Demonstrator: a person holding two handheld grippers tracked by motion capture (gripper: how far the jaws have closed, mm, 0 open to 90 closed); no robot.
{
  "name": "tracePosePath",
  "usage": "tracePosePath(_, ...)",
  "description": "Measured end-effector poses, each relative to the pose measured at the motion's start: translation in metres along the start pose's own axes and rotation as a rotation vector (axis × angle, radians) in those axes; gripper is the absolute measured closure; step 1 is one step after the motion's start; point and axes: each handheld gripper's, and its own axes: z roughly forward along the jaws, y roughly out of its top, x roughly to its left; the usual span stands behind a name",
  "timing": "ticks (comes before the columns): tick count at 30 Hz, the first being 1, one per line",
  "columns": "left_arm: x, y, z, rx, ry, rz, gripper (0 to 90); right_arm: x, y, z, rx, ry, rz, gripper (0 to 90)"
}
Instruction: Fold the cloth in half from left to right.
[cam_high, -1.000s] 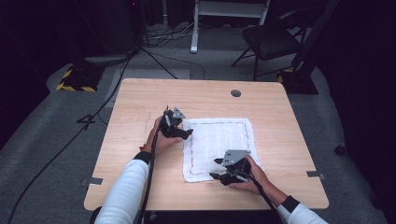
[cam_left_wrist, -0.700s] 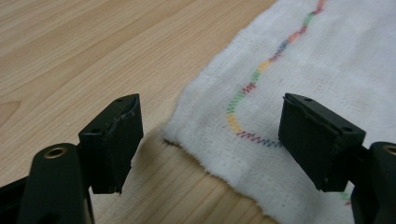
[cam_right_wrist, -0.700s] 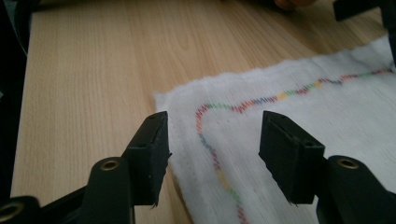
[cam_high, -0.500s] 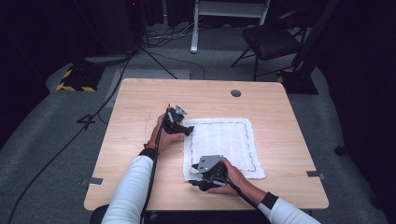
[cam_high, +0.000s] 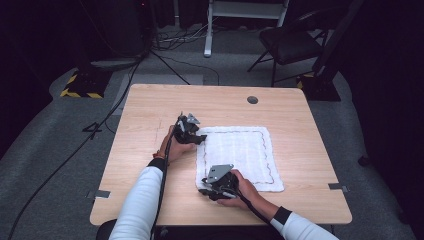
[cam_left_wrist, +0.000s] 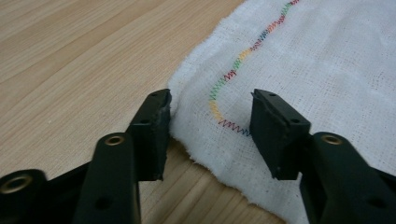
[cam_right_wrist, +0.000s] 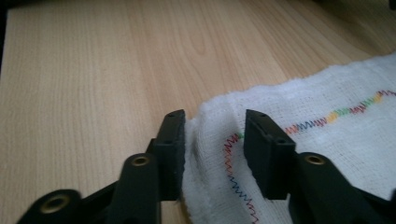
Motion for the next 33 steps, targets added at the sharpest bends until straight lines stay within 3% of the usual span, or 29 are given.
tracePosePath(5, -0.001, 0.0, -0.002, 0.01, -0.029, -0.004, 67.7, 0.0, -0.001, -0.001, 0.006, -0.056, 0.022, 80.1)
tracePosePath(10, -0.002, 0.001, -0.002, 0.016, -0.045, -0.002, 78.4, 0.001, -0.001, -0.002, 0.013, -0.076, 0.002, 85.0)
tracePosePath(18, 0.0, 0.0, -0.006, 0.023, -0.052, 0.004, 81.9, -0.002, -0.001, -0.008, -0.003, -0.07, -0.019, 85.8)
tracePosePath(21, 0.002, -0.002, -0.009, 0.021, -0.055, -0.011, 82.2, -0.002, 0.001, -0.009, -0.013, -0.07, -0.026, 86.0)
tracePosePath(33, 0.01, -0.012, -0.028, 0.011, -0.017, -0.022, 82.2, -0.001, 0.011, -0.009, -0.041, -0.064, -0.064, 86.2)
